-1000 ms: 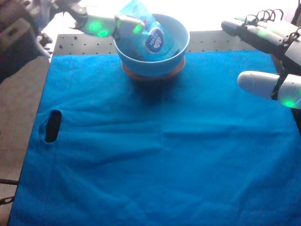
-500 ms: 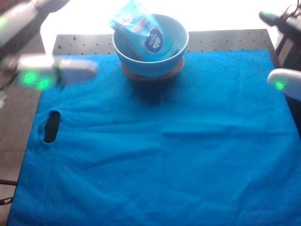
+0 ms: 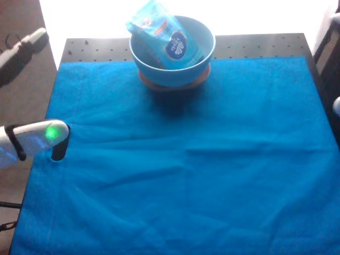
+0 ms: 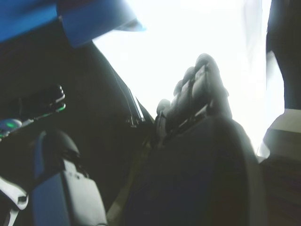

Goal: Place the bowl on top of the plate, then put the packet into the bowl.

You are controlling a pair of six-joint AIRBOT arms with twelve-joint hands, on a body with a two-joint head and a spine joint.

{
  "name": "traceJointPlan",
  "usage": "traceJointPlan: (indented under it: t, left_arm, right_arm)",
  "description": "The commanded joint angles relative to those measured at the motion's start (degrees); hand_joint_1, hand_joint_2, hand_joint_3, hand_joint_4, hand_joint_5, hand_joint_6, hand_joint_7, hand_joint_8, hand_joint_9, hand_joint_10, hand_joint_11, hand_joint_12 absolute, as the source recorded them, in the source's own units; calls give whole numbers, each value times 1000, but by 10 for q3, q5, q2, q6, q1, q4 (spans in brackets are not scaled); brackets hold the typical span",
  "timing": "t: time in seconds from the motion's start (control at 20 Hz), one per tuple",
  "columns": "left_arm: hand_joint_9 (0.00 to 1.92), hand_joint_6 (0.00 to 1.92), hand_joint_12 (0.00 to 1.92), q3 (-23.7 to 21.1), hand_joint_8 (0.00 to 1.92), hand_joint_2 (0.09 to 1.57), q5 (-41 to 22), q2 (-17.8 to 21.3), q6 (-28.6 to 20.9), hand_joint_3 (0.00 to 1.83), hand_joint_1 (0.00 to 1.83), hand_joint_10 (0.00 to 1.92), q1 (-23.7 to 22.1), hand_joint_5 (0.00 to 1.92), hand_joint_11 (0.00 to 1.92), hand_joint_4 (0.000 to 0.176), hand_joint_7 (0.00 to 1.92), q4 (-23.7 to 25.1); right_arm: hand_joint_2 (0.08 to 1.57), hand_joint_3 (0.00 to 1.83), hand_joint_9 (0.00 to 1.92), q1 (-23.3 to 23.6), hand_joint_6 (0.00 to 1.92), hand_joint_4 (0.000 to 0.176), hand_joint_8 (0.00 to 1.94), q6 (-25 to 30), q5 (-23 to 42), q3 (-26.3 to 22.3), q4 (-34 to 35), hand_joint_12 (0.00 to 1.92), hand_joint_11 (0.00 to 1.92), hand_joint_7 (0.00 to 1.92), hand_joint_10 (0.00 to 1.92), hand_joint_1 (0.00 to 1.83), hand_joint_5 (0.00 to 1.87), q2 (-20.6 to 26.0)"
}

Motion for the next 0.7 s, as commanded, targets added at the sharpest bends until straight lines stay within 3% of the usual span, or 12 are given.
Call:
traceJointPlan:
  t: [0.0, 0.05, 0.3, 0.65]
  left_arm:
    - [0, 0, 0, -5, 0, 917, -89, -4, -6, 9, 395, 0, 7, 0, 0, 167, 0, -11]
    - [0, 0, 0, -11, 0, 897, -105, -6, -7, 0, 419, 0, 19, 0, 0, 176, 0, -18]
    - [0, 0, 0, -31, 0, 918, -149, -6, -13, 8, 365, 0, 42, 0, 0, 176, 0, -27]
    - [0, 0, 0, -30, 0, 942, -149, -3, -20, 8, 340, 0, 43, 0, 0, 176, 0, -26]
  right_arm:
    - [1083, 0, 0, -4, 0, 176, 0, 4, 92, -7, -2, 0, 0, 0, 0, 269, 0, 1]
    - [1076, 0, 0, -13, 0, 176, 0, 5, 103, -13, 6, 0, 0, 0, 0, 271, 0, 0]
    - [1071, 0, 0, -23, 0, 176, 0, 6, 111, -20, 13, 0, 0, 0, 0, 288, 0, -3]
    - [1087, 5, 0, -29, 0, 176, 0, 6, 114, -15, 31, 0, 0, 0, 0, 236, 0, -4]
